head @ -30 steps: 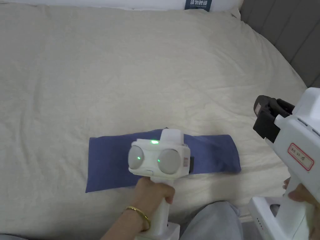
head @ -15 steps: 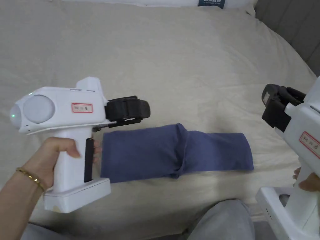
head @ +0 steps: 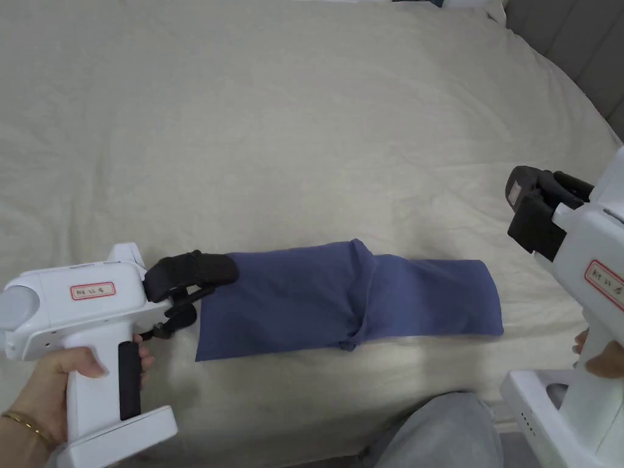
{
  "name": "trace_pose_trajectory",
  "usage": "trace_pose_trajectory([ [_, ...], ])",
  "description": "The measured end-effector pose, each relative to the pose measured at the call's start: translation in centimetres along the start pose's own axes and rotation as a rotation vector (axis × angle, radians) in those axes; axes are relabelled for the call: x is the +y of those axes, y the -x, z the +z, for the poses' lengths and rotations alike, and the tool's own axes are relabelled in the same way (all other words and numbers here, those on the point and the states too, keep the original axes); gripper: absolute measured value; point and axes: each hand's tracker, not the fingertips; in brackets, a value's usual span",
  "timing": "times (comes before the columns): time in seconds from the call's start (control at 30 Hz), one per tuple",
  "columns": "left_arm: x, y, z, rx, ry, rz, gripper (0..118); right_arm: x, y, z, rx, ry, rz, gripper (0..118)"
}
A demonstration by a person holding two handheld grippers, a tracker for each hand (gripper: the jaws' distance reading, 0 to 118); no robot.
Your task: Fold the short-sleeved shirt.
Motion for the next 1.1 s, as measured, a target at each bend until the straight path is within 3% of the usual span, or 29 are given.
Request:
trace_pose_trajectory([
  [0.07,-0.5,0.3,-1.2,-0.008,0.042,0.025,116,-0.1,-0.1,0.0,0.000,0.007,-0.001,1],
  [0.17,-2.8,-2.9,-2.3,0.005,0.039,0.009,91,-0.2,-0.2,0.0,-0.009,0.019,0.004,1],
  [0.2,-3.0,-3.3,-2.4,0.038,0.020,-0.037,67,-0.3,-0.3,-0.1,-0.011,0.023,0.003,1],
  [0.23,-3.1,-3.7,-2.5,0.075,0.015,-0.061,33,-0.3,-0.4,-0.1,-0.013,0.026,0.003,1],
  [0.27,-1.7,-2.5,-2.9,0.171,0.022,-0.071,20,-0.4,-0.4,-0.1,-0.013,0.029,0.004,1],
  [0.3,-1.4,-2.5,-3.4,0.222,0.041,-0.047,20,-0.5,-0.5,-0.2,-0.013,0.032,0.005,1],
  [0.37,-1.1,-2.8,-3.2,0.186,0.049,0.042,19,-0.6,-0.5,-0.3,-0.015,0.038,0.006,1],
  [0.57,-0.6,-6.9,-2.4,0.367,0.037,-0.068,17,-0.6,-0.2,-0.4,0.003,0.043,0.006,1],
  [0.8,3.3,-5.9,7.8,0.606,-0.138,0.074,16,0.0,0.7,-0.4,0.047,0.028,0.015,1],
  [0.97,4.2,-8.9,13.2,0.861,-0.334,-0.117,16,0.3,1.8,-0.7,0.087,0.017,0.018,1],
  [1.1,1.1,-15.3,11.6,0.850,-0.335,-0.306,16,0.4,2.5,-0.7,0.106,0.007,0.041,1],
])
